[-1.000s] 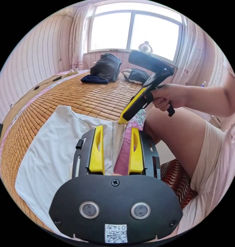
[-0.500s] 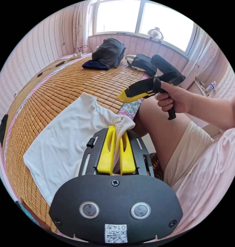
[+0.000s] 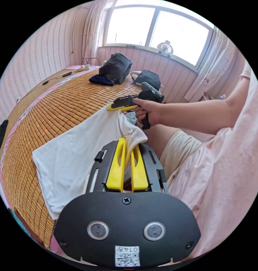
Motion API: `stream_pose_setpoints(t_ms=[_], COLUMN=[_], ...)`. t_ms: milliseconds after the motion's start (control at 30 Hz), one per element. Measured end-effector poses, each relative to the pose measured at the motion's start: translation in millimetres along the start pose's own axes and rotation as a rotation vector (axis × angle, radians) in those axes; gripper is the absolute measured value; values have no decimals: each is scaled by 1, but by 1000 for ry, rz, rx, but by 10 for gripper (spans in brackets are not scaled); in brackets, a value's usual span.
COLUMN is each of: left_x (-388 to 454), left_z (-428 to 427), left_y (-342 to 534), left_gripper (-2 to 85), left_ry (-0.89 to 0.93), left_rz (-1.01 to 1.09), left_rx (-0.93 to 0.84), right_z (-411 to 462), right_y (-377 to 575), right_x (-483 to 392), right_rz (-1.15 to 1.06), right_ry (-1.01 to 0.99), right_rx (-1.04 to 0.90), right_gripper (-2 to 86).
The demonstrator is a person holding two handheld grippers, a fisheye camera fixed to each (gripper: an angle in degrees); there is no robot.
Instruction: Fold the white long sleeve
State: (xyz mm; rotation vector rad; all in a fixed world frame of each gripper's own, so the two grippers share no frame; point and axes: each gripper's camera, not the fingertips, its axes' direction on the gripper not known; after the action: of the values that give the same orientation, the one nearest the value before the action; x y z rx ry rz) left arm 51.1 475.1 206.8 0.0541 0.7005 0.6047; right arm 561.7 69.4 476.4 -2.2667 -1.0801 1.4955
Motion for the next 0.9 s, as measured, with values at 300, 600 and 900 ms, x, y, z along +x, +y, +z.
stream_pose_setpoints(t_ms=[300, 600, 900], left_x=[-34, -113, -175], left_z=[-16, -32, -27], left_y=[-12, 51, 92], left_gripper=[-2, 6, 39], left_ry=[112, -31, 58], left_rz=[-133, -498, -822], left_rx=[184, 26, -50], right_z=[-42, 165, 263], right_y=[-43, -53, -46], right_x=[-107, -208, -253], right_rz=[-274, -410, -494], right_ry=[180, 485, 437], right_rx=[-31, -382, -527], right_gripper=[20, 28, 43])
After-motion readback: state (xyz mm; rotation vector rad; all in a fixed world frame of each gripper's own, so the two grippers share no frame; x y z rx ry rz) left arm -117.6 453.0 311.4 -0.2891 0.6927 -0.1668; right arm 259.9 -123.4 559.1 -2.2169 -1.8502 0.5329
